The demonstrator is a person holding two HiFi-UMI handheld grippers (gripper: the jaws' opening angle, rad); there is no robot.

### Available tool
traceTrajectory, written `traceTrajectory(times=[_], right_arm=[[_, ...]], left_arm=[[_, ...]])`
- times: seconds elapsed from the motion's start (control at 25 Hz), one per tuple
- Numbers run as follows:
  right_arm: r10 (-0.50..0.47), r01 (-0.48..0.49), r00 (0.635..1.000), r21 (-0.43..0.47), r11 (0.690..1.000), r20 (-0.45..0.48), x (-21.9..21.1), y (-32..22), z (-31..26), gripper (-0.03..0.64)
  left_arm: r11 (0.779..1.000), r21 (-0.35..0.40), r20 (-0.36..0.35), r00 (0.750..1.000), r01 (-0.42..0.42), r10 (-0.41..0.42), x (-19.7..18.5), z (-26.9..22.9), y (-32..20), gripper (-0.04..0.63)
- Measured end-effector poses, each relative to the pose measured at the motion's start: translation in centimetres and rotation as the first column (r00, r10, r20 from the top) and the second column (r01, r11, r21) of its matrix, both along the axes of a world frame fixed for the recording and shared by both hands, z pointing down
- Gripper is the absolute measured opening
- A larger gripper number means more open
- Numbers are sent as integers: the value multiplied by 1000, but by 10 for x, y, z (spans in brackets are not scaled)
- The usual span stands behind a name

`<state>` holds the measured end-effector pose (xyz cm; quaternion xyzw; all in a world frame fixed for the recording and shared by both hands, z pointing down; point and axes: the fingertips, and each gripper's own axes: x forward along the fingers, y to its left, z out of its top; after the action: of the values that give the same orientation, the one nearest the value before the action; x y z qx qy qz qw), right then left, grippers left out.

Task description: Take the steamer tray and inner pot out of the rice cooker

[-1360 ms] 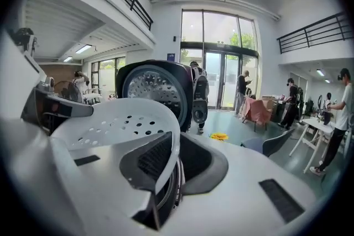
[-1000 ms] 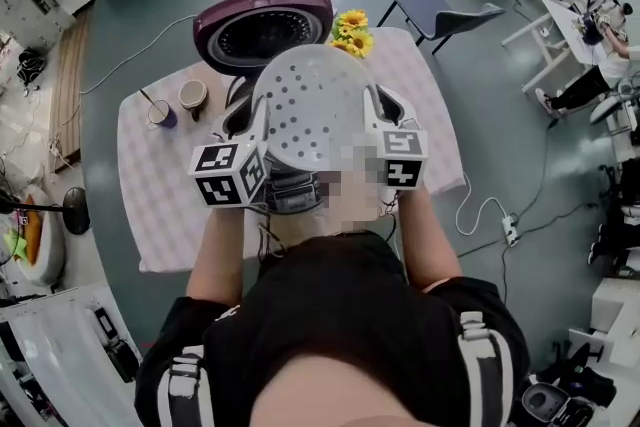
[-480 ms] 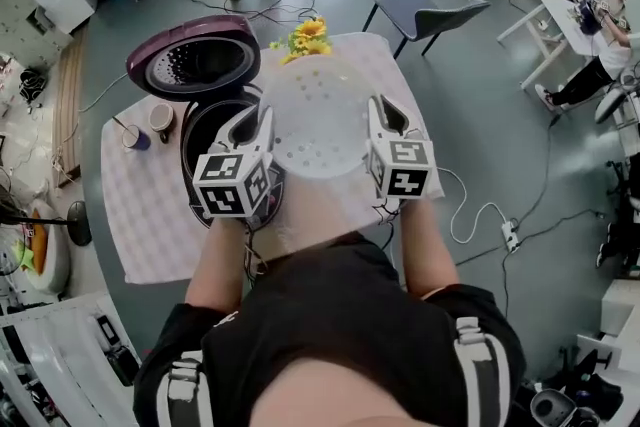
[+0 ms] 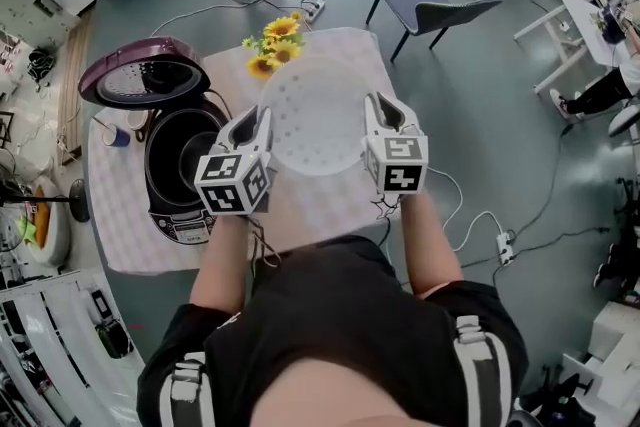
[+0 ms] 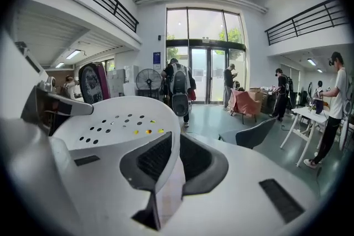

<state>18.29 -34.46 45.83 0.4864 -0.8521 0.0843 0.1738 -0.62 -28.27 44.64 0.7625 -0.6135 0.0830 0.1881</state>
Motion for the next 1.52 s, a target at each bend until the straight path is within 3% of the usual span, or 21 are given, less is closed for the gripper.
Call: traceTrajectory(times=[0.32, 0.8, 1.04, 1.32, 1.52], right_arm=[[-49, 48, 998, -70, 996, -24, 19, -50, 56, 43], [-78, 68, 996, -219, 973, -34, 14, -98, 156, 41], [-84, 74, 996, -286, 956, -24, 13, -107, 197, 40], [-42, 47, 999, -320, 946, 23, 12, -119, 232, 32], [-40, 39, 999, -341, 939, 3, 12, -121, 250, 32]], left_arm=[[996, -71, -14, 998, 52, -53, 21, 59, -42, 51], [977, -190, -45, 993, 101, -112, 17, 164, -85, 49], [969, -237, -114, 988, 77, -106, 15, 200, -95, 49], [959, -269, -91, 990, 84, -112, 13, 237, -103, 51], [952, -293, -58, 993, 82, -103, 12, 258, -107, 51]])
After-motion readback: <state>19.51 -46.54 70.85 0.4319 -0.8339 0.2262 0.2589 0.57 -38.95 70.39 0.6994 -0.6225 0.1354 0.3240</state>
